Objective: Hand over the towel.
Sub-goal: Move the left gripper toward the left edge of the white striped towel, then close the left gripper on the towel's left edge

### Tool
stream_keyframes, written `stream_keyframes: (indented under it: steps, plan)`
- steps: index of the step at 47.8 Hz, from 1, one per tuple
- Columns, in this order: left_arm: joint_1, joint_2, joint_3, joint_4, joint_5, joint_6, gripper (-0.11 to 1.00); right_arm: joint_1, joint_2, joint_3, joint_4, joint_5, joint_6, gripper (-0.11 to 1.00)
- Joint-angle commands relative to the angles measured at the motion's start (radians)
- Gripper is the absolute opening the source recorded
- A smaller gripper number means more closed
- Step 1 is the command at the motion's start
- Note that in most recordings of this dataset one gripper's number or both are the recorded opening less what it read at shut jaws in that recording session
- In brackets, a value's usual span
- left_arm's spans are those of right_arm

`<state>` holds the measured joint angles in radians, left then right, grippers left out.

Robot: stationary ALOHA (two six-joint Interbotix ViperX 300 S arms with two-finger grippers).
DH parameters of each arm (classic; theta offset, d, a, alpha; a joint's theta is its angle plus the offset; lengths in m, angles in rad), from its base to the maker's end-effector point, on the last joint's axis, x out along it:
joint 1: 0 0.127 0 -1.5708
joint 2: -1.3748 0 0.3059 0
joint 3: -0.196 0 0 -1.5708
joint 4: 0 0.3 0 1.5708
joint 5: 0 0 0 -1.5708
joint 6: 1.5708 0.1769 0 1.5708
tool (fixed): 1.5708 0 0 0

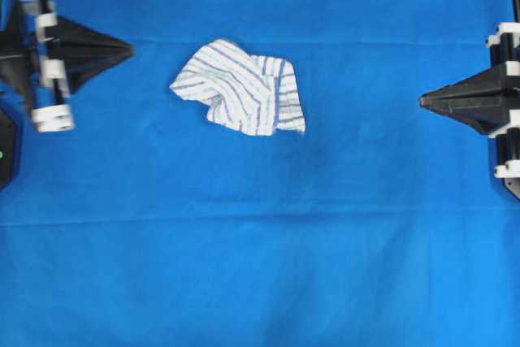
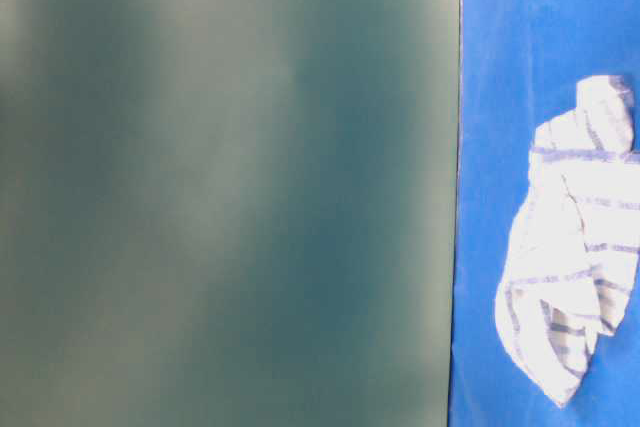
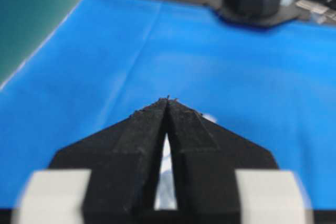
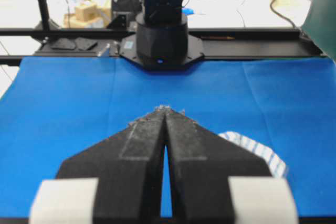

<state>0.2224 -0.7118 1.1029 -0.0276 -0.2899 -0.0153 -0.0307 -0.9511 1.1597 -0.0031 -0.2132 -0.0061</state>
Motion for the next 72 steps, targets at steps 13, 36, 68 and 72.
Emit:
stream_keyframes:
  steps: [13,36,68,72]
  plan:
    - [0.018,0.397,-0.169,-0.002,0.083,0.014,0.83,-0.02,0.046,-0.011,0.0,0.009,0.009,0.0]
    - [0.057,0.767,-0.233,0.0,0.008,0.015,0.92,-0.021,0.109,-0.003,0.0,0.015,0.012,0.0]
    - [0.04,0.693,-0.227,0.005,0.011,0.038,0.02,-0.021,0.137,-0.002,0.002,0.018,0.015,0.0]
    - [0.04,0.632,-0.233,0.005,0.021,0.038,0.02,-0.021,0.137,-0.002,0.003,0.02,0.017,0.0]
